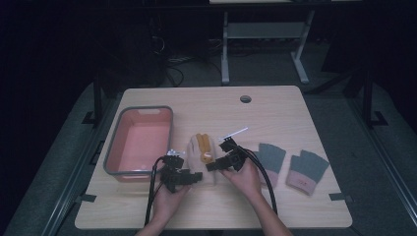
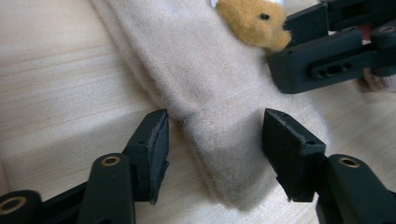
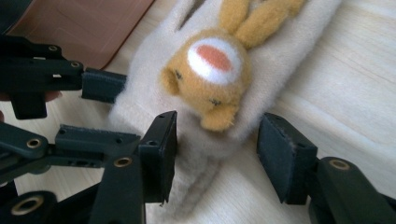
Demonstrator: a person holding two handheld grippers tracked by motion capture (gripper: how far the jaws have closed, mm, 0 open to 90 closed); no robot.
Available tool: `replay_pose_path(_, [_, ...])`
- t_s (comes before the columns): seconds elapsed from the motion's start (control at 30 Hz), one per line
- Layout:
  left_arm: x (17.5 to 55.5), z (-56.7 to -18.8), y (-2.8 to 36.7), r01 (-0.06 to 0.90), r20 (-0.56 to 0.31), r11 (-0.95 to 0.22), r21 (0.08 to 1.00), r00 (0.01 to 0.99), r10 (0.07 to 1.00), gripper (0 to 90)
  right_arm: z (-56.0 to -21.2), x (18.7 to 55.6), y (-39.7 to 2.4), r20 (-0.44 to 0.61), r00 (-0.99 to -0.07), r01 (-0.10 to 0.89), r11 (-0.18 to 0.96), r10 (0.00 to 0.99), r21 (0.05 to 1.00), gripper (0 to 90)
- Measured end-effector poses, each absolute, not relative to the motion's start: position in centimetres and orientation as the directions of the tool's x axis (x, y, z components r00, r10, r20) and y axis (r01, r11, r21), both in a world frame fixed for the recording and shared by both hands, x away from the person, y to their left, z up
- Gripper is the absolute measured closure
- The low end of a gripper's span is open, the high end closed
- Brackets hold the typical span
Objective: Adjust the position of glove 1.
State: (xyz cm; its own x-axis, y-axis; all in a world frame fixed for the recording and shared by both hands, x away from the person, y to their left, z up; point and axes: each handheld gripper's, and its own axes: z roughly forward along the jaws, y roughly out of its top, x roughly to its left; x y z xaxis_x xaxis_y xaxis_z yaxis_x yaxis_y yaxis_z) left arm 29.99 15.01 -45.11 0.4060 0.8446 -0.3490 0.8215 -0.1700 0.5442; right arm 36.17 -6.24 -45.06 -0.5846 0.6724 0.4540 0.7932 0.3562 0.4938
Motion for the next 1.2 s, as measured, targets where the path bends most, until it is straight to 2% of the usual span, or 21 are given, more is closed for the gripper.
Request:
replay_pose_path(0.37, [30.5, -45.4, 15.1, 0.829, -0.365, -0.179, 0.530, 0.414, 0.834, 42.7, -45.7, 36.3, -5.9, 0.489, -0.524, 0.839, 0.326, 0.697, 0.435, 50.0])
replay_pose_path(0.5, [30.5, -45.4, 15.1, 0.829, -0.364, -0.180, 0.529, 0.413, 0.835, 43.4, -46.0, 36.3, -6.1, 0.528, -0.511, 0.851, 0.312, 0.679, 0.423, 55.5])
replay_pose_path(0.63, [30.7, -45.5, 15.0, 0.835, -0.397, -0.174, 0.523, 0.419, 0.817, 50.4, -46.1, 36.3, -5.8, 0.535, -0.510, 0.852, 0.314, 0.673, 0.418, 60.4])
replay_pose_path(0.83, [30.9, -45.4, 14.7, 0.831, -0.396, -0.180, 0.526, 0.427, 0.813, 60.5, -46.5, 36.5, -5.9, 0.578, -0.482, 0.870, 0.284, 0.658, 0.402, 65.4])
replay_pose_path(1.2, [31.3, -45.6, 14.8, 0.835, -0.423, -0.170, 0.523, 0.427, 0.799, 66.5, -46.6, 36.6, -5.6, 0.588, -0.472, 0.876, 0.273, 0.657, 0.398, 73.7])
